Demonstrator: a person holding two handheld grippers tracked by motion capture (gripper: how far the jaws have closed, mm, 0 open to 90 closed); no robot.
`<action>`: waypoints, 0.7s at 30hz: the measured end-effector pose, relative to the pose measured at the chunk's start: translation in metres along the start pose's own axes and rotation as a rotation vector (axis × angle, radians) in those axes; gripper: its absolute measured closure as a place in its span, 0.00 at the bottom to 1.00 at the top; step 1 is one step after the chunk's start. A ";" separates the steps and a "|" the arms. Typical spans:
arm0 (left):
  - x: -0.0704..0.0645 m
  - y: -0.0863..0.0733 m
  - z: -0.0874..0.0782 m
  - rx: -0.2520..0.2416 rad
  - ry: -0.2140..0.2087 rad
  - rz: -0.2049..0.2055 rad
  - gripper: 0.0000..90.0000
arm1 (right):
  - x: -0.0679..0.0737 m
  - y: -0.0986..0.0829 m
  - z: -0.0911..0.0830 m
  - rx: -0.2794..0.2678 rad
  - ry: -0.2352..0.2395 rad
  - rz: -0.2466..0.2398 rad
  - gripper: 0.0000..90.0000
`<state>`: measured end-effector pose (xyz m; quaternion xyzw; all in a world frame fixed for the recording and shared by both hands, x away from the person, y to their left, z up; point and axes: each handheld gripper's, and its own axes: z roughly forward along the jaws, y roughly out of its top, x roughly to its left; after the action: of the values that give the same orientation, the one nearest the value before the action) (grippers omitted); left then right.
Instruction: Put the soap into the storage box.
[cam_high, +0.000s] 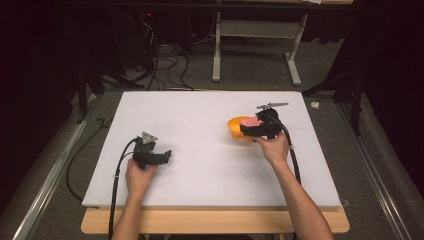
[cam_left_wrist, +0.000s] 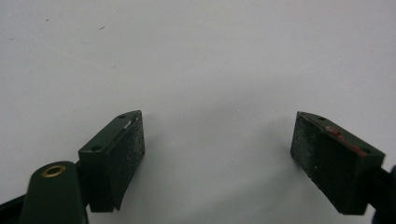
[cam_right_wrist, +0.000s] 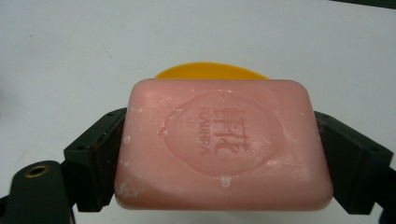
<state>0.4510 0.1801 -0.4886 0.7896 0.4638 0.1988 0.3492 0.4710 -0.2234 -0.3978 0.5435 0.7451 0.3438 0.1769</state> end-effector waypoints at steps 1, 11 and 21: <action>0.000 0.000 0.000 0.000 0.000 0.000 0.20 | 0.000 0.001 0.001 -0.001 -0.003 -0.004 0.15; 0.000 0.000 0.000 0.000 0.000 0.000 0.20 | 0.003 0.014 0.013 0.020 -0.017 0.017 0.15; 0.000 0.000 0.000 0.000 0.000 0.000 0.20 | 0.004 0.020 0.025 0.045 -0.033 0.027 0.15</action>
<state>0.4510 0.1802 -0.4886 0.7897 0.4637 0.1986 0.3492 0.4994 -0.2079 -0.4005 0.5630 0.7421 0.3203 0.1723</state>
